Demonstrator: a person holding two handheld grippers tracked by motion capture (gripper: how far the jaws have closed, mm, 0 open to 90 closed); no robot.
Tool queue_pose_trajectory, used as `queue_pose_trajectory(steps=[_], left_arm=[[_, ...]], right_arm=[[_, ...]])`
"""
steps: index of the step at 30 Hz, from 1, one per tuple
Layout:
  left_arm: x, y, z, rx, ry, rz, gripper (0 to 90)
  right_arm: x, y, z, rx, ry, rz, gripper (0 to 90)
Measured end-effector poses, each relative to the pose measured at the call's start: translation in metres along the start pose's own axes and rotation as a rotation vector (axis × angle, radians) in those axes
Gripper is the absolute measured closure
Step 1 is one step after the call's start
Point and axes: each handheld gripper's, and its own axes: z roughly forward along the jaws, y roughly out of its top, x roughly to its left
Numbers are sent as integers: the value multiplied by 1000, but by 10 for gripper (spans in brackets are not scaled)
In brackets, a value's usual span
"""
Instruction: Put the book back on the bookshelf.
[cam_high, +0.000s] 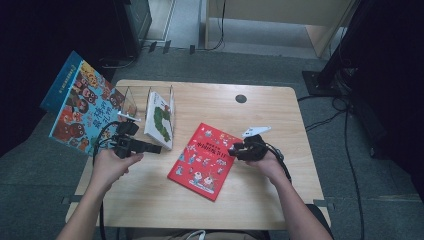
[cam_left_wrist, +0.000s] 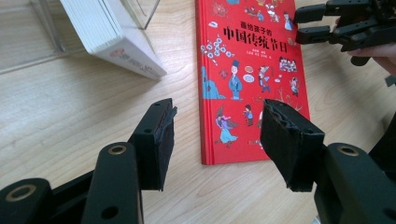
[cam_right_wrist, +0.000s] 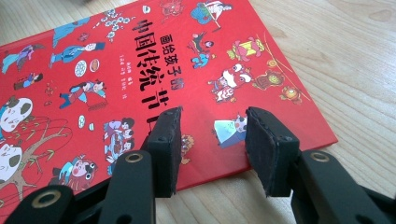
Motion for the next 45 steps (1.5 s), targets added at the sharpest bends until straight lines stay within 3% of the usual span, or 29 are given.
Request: queue_pose_trajectory(steps=[11, 18, 30, 38, 45], left_arm=[[1, -9, 26, 14, -21, 16, 450], [1, -15, 43, 36, -12, 25, 448], [-1, -16, 76, 63, -35, 54, 453], [-4, -15, 91, 73, -32, 91, 491], [-5, -15, 99, 70, -29, 97, 548]], right_arm=[[1, -1, 0, -3, -5, -11, 557], [2, -2, 0, -1, -5, -19, 558], [4, -10, -8, -4, -27, -22, 570], [7, -17, -12, 6, -23, -20, 735], [10, -20, -12, 15, -18, -17, 796]])
